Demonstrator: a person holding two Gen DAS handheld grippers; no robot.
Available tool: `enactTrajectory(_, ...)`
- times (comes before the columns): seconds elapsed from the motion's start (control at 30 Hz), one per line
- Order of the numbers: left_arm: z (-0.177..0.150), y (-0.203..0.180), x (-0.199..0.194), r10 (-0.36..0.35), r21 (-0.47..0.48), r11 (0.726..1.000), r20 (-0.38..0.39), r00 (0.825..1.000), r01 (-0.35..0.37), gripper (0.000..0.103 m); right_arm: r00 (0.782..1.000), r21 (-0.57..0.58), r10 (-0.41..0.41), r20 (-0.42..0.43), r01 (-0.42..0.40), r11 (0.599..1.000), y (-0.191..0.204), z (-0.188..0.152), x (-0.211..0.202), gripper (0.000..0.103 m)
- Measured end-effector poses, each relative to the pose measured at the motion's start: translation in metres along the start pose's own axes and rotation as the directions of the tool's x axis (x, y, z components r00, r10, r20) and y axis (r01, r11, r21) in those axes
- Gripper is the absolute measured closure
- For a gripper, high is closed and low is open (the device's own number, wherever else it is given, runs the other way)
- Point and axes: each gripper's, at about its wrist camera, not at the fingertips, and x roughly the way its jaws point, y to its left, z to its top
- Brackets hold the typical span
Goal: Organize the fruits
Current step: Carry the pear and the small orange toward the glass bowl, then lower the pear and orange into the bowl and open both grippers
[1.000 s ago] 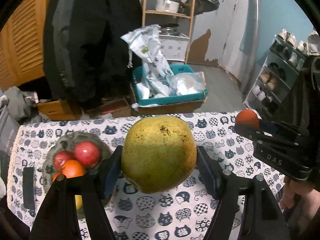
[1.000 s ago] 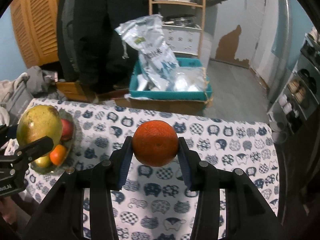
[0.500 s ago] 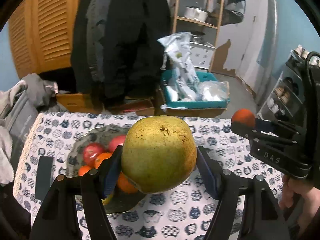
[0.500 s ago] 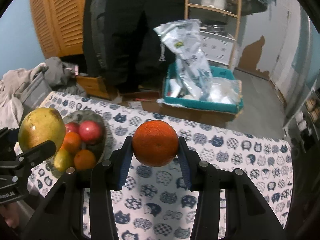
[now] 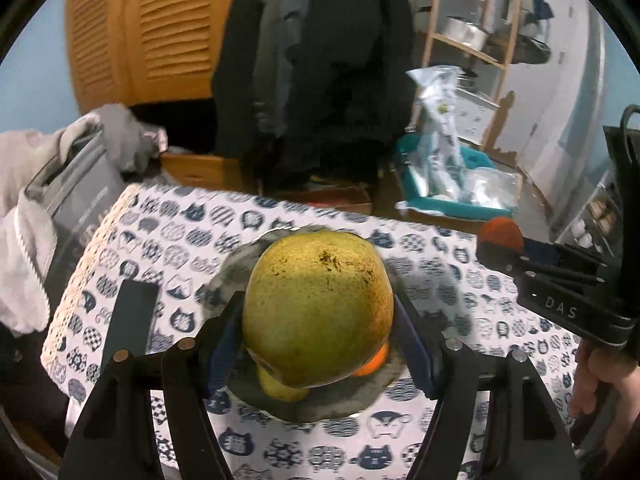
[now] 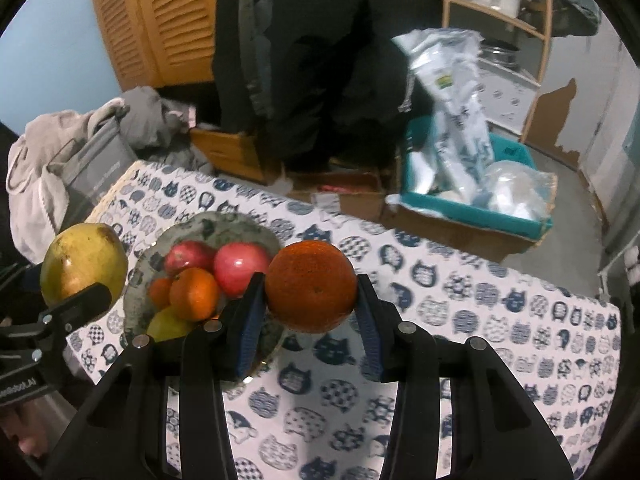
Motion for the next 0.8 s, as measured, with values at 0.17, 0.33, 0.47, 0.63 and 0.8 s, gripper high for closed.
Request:
enactTrajectory(0.17, -0.007, 0.03, 0.017, 0.026, -0.057, 0.998, -0.041, 0.999, -0.028, 0.03, 0.999, -0.022, 0.016, -0.043, -0.017, 1.0, 0.019, 0.0, 0.026, 0.06)
enactTrajectory(0.33, -0.013, 0.045, 0.034, 0.04, -0.084, 0.995, -0.075, 0.996, -0.046, 0.03, 0.996, -0.026, 0.034, -0.088, -0.037, 0.999, 0.031, -0.002, 0.051, 0.06)
enactTrajectory(0.47, -0.02, 0.052, 0.05, 0.042, -0.095, 0.994, -0.114, 0.993, -0.053, 0.03, 0.992, -0.024, 0.042, -0.122, -0.045, 0.999, 0.035, -0.007, 0.066, 0.06)
enactTrajectory(0.63, -0.03, 0.054, 0.065, 0.041, -0.1, 0.993, -0.16, 0.986, -0.058, 0.03, 0.986, -0.013, 0.058, -0.156, -0.06, 0.998, 0.037, -0.012, 0.082, 0.06)
enactTrajectory(0.8, -0.036, 0.054, 0.075, 0.053, -0.096, 0.993, -0.19, 0.98, -0.072, 0.03, 0.981, -0.003, 0.066, -0.183, -0.067, 0.998, 0.037, -0.018, 0.094, 0.06)
